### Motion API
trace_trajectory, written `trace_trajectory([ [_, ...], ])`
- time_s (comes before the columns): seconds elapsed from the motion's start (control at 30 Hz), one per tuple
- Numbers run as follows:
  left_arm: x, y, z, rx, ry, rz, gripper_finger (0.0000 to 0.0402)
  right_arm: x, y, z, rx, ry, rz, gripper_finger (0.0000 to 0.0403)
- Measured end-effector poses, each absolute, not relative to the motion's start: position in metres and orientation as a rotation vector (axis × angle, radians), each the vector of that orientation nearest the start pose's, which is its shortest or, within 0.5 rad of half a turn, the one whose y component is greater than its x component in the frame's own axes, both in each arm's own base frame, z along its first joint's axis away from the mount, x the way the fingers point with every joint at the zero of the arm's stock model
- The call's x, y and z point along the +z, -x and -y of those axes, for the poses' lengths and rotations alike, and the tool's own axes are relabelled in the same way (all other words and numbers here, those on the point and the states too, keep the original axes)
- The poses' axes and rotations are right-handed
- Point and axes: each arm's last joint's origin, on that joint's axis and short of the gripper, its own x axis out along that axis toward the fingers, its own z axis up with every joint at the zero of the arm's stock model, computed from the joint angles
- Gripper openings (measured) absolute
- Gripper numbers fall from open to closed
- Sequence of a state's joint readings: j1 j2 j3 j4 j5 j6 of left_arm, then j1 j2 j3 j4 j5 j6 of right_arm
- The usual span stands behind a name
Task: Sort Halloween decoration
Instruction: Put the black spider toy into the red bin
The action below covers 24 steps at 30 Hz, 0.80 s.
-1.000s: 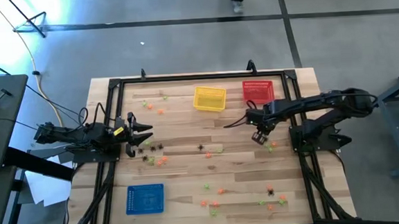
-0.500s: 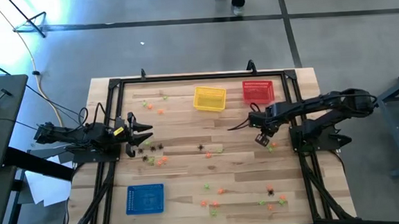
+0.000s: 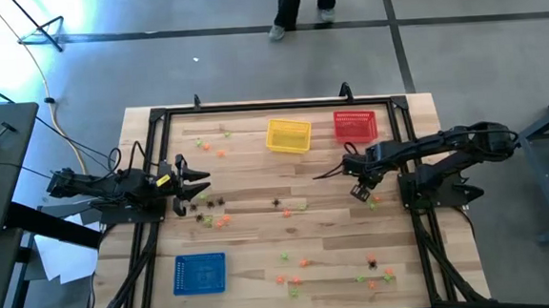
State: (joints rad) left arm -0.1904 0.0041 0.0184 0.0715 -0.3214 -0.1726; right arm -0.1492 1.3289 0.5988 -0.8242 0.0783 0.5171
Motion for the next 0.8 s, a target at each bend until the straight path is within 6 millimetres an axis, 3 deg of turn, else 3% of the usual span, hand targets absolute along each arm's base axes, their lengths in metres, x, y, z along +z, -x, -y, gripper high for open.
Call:
trace_trajectory([
  [0.43, 0.1763, -0.0950, 0.0090, 0.123, 0.194, 0.094, 0.0129, 0.1466, -0.1795, 0.0291, -0.582, -0.458, -1.474, 0.0147],
  [0.8, 0.1763, -0.0950, 0.0090, 0.124, 0.194, 0.095, 0.0129, 0.1466, -0.1812, 0.0294, -0.578, -0.460, -1.458, 0.0169],
])
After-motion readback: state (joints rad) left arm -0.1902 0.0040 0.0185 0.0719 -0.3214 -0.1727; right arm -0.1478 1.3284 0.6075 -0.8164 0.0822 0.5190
